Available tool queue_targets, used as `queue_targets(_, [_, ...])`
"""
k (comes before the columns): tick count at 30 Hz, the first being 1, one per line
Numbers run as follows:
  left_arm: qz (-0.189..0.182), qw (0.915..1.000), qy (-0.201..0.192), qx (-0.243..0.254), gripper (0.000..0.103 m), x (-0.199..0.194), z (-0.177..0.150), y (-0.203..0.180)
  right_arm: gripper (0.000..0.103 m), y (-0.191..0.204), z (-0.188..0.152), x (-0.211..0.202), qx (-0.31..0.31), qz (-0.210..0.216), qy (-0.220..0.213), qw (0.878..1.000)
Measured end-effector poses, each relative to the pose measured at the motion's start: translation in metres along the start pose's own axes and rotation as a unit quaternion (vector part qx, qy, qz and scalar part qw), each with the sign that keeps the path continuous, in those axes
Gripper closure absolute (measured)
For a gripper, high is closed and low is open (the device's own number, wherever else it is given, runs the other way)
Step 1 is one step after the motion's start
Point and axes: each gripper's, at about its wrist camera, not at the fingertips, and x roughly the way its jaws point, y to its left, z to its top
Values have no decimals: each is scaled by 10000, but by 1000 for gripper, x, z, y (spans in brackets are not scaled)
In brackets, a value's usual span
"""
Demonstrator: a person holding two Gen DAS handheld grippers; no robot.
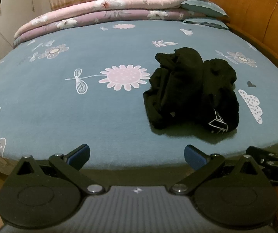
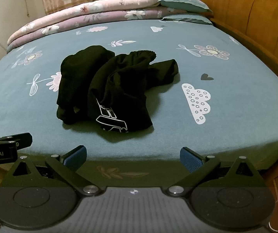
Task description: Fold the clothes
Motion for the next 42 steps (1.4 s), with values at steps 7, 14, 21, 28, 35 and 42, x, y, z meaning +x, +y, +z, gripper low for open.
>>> queue_targets(7, [3, 10000, -16, 18, 1, 0, 1, 2, 0, 0, 1, 0, -1, -6, 6, 10000])
queue_targets(14, [22, 10000, 19, 13, 1, 2, 1, 0, 0, -1, 2, 1, 6, -13, 7, 10000])
queue_targets(21, [41, 10000, 50, 11, 1, 3, 1, 0, 0, -4, 2, 3, 25, -23, 1, 10000])
queue_targets(28, [60, 9999, 103, 20, 1, 6, 1, 1, 0, -3, 2, 4, 12, -36, 13, 10000])
queue_targets(35, [69, 9998, 178, 28, 1, 11, 1, 1, 0, -3, 2, 7, 15, -58, 55, 10000])
queue_targets(42, [62, 9997, 227, 14, 1, 15, 2, 2, 0, -1, 4, 10, -15, -72, 91, 9999])
